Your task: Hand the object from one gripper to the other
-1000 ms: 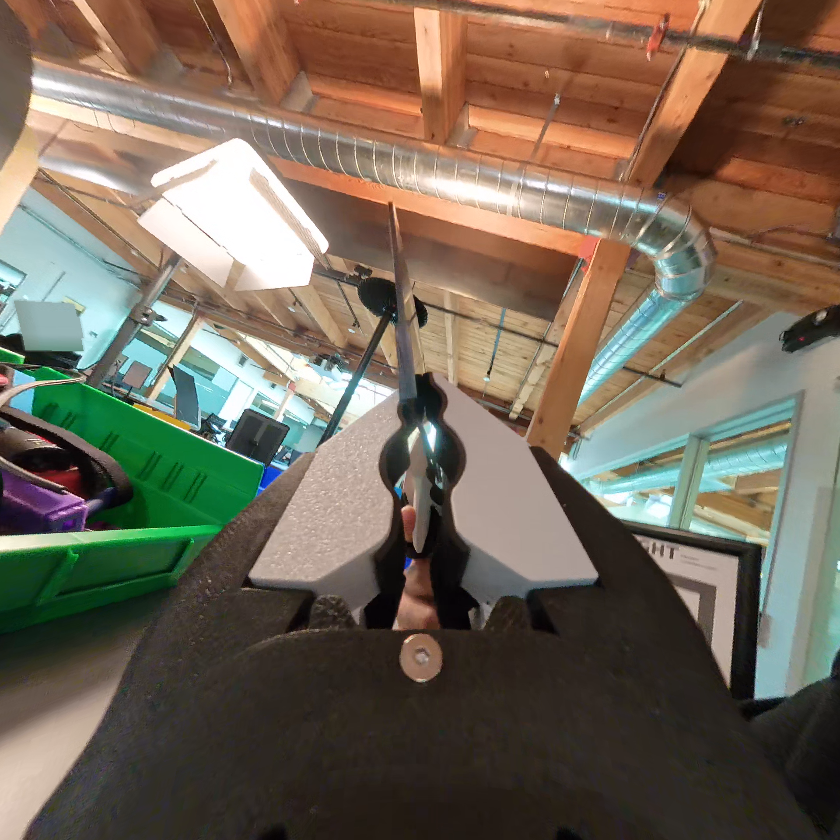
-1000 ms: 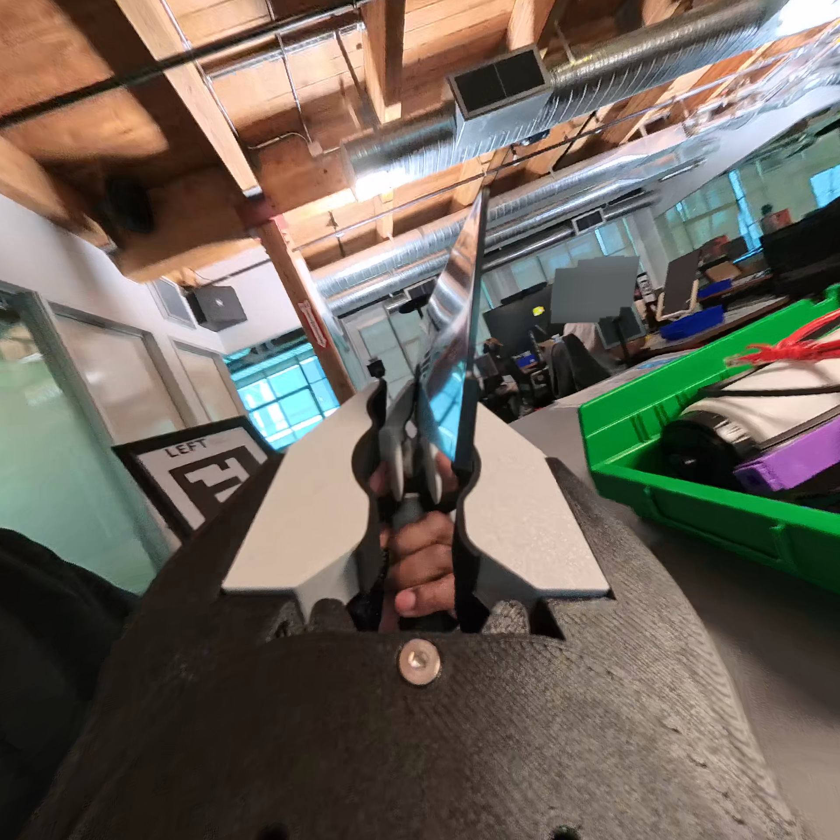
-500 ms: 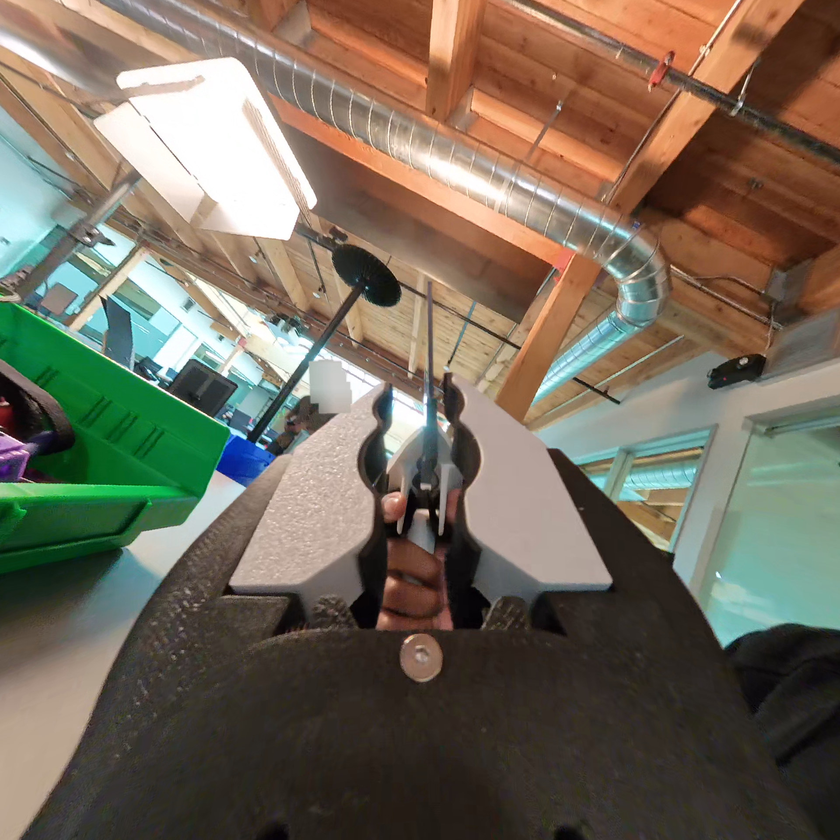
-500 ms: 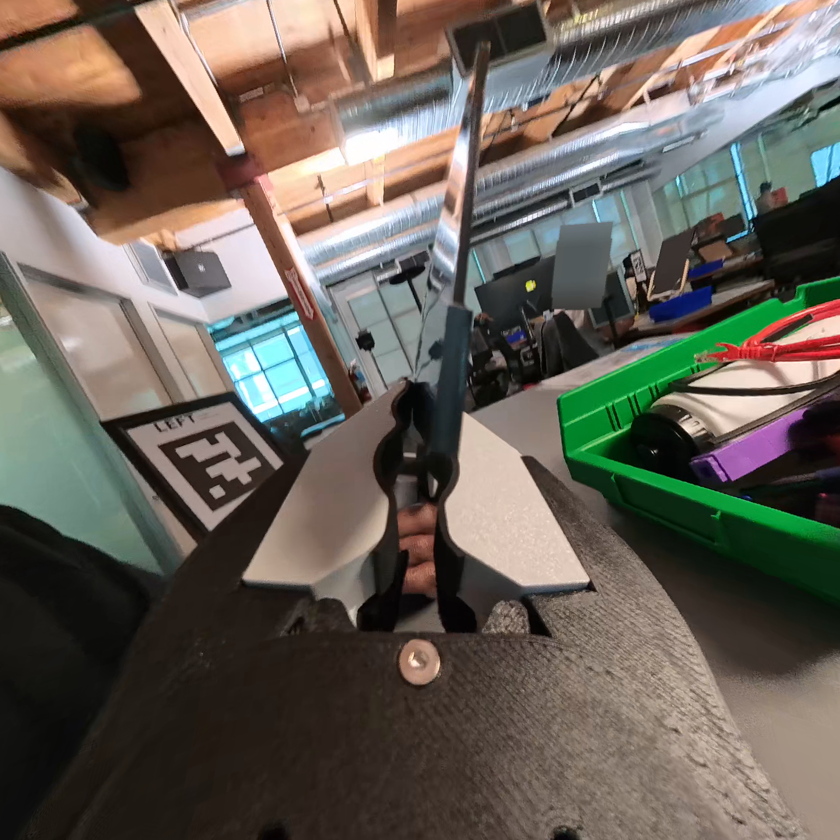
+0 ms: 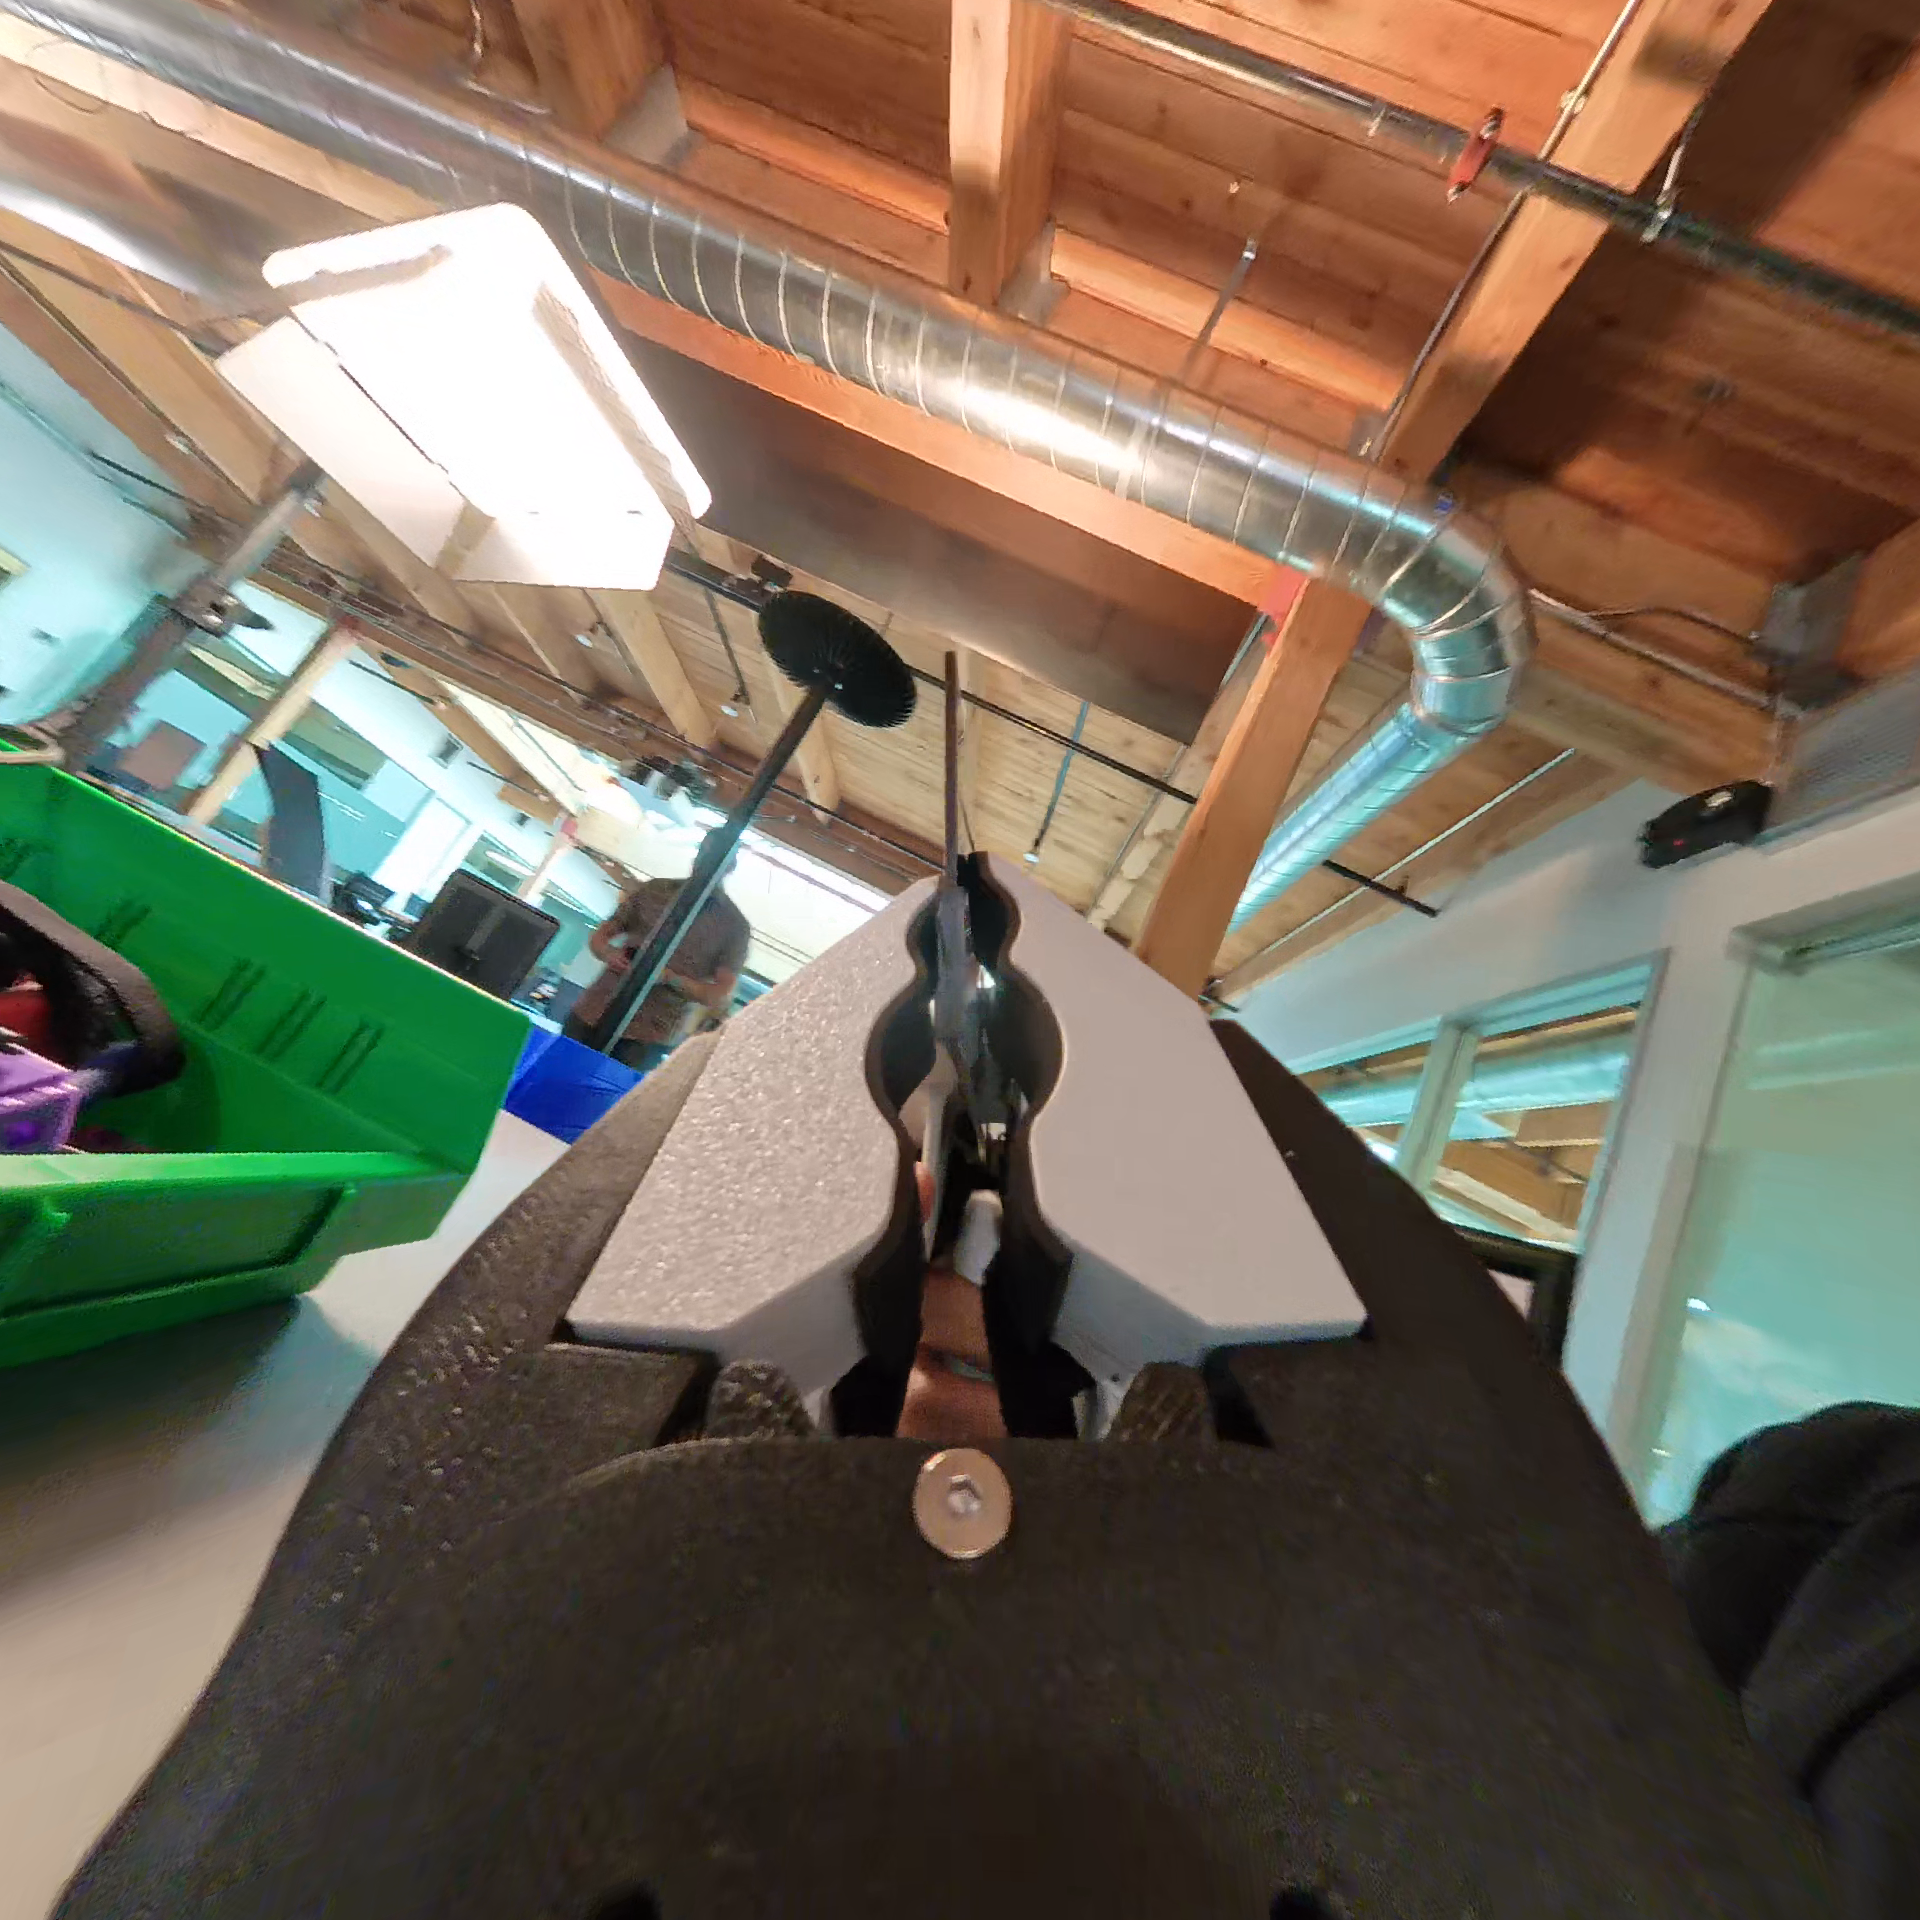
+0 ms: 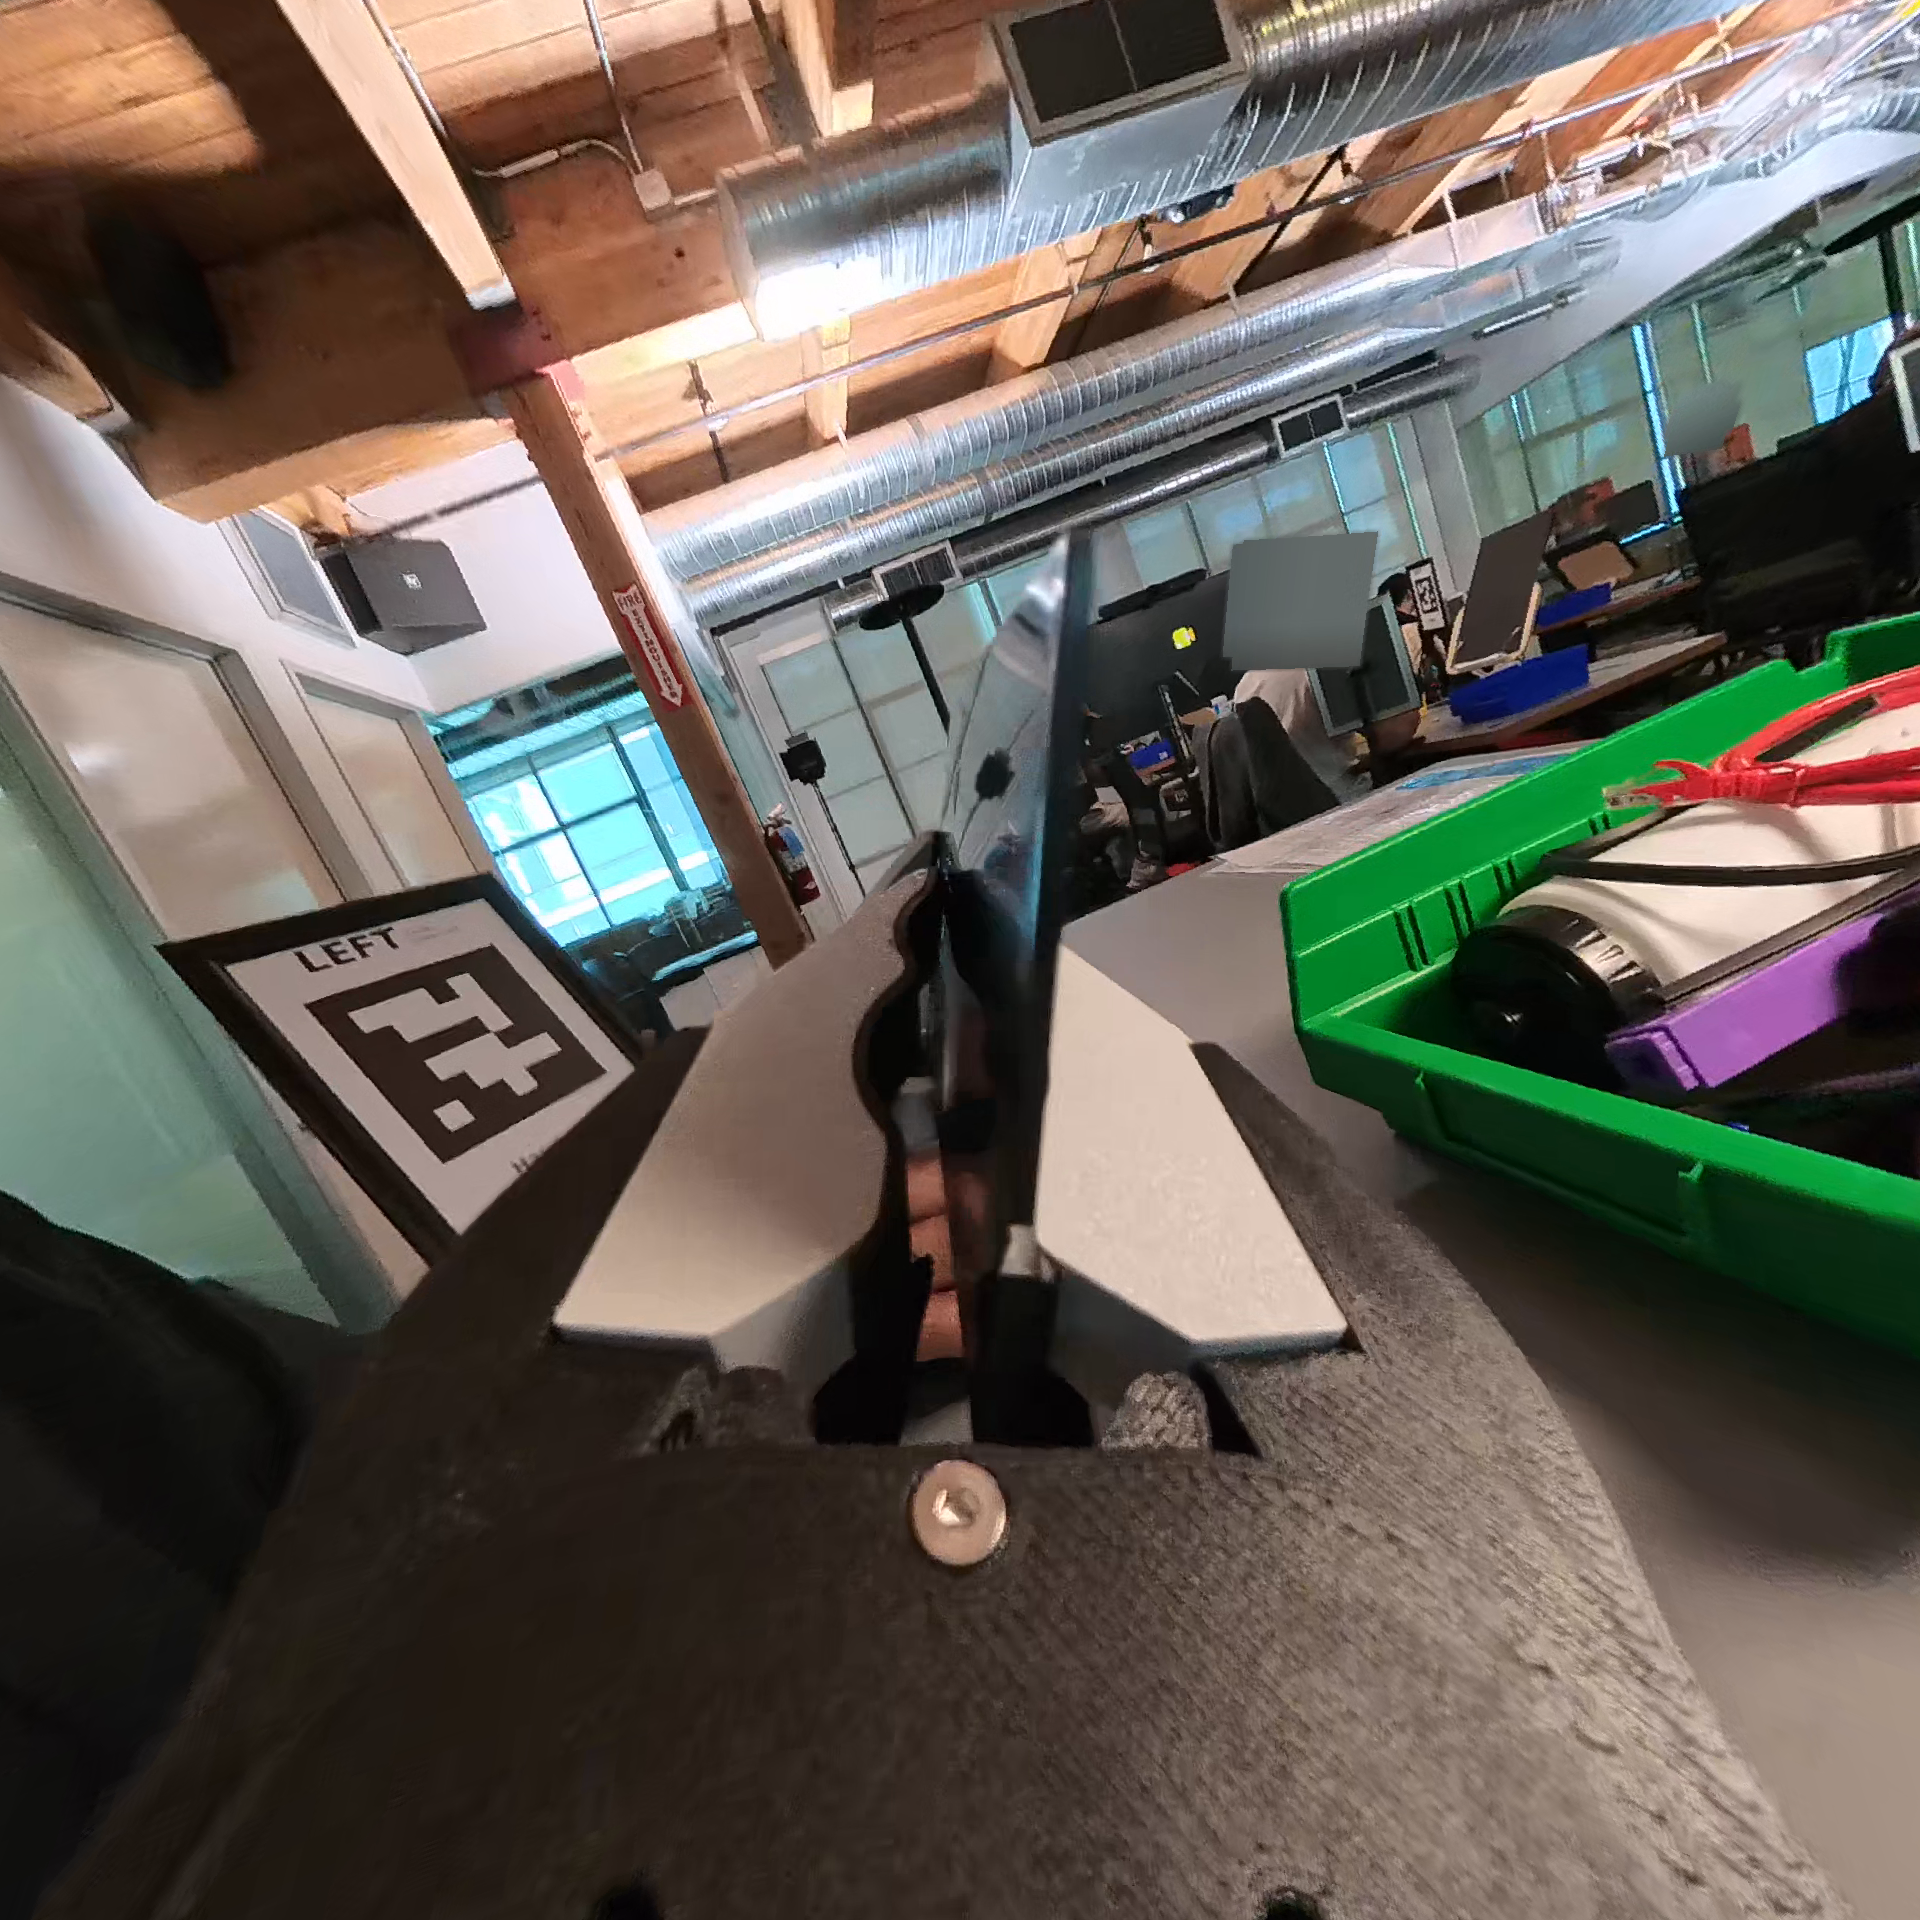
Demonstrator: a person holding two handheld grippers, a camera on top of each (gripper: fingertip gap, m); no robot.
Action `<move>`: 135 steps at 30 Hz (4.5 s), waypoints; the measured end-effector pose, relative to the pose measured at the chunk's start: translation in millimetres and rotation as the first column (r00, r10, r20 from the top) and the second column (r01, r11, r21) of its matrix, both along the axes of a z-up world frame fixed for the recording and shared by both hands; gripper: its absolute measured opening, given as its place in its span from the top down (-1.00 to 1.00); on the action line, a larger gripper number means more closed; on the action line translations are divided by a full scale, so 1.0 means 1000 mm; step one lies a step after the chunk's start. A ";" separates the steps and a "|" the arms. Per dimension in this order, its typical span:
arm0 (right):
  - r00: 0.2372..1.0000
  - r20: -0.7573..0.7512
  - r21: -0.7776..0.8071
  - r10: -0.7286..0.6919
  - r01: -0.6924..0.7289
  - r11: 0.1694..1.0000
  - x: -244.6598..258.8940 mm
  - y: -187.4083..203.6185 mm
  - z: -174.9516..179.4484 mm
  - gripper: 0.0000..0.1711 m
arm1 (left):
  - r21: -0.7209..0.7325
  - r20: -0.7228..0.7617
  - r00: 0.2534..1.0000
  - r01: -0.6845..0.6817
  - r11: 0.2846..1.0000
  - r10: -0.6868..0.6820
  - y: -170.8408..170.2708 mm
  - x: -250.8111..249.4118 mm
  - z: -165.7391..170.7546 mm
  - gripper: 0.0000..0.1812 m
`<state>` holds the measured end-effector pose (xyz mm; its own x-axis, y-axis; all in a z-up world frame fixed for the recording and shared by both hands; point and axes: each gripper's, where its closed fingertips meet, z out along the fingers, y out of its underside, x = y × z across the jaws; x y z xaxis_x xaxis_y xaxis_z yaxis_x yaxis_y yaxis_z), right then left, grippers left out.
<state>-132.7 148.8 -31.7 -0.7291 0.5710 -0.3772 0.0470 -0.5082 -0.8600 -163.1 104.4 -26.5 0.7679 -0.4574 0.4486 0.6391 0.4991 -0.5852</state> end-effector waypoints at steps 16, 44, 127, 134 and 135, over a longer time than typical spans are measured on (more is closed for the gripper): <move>0.988 0.082 0.290 0.130 -0.148 0.945 0.040 0.019 -0.011 0.97 | -0.352 -0.278 0.949 0.043 0.935 -0.148 0.028 0.039 -0.029 0.64; 0.980 0.156 0.247 0.125 -0.161 0.955 0.027 -0.002 -0.023 0.97 | -0.313 -0.276 0.961 -0.055 0.948 -0.036 0.011 0.029 -0.006 0.36; 0.950 0.192 0.286 0.247 -0.295 0.912 0.038 -0.034 -0.038 0.96 | -0.097 -0.071 0.992 -0.110 0.989 0.103 0.004 0.028 0.020 0.91; 0.980 0.106 0.135 0.169 -0.183 0.974 0.026 -0.012 -0.015 0.80 | -0.030 0.042 0.989 -0.142 0.989 0.143 -0.001 0.016 0.019 0.97; 0.977 0.116 0.109 0.178 -0.191 0.976 0.024 -0.014 -0.016 0.70 | -0.021 0.075 0.986 -0.151 0.988 0.152 -0.001 0.014 0.017 0.97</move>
<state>-108.5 135.0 -47.4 -0.7861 0.4754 -0.3950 0.2235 -0.3772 -0.8988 -149.4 103.2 -9.9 0.7911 -0.3310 0.5144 0.5998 0.5849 -0.5460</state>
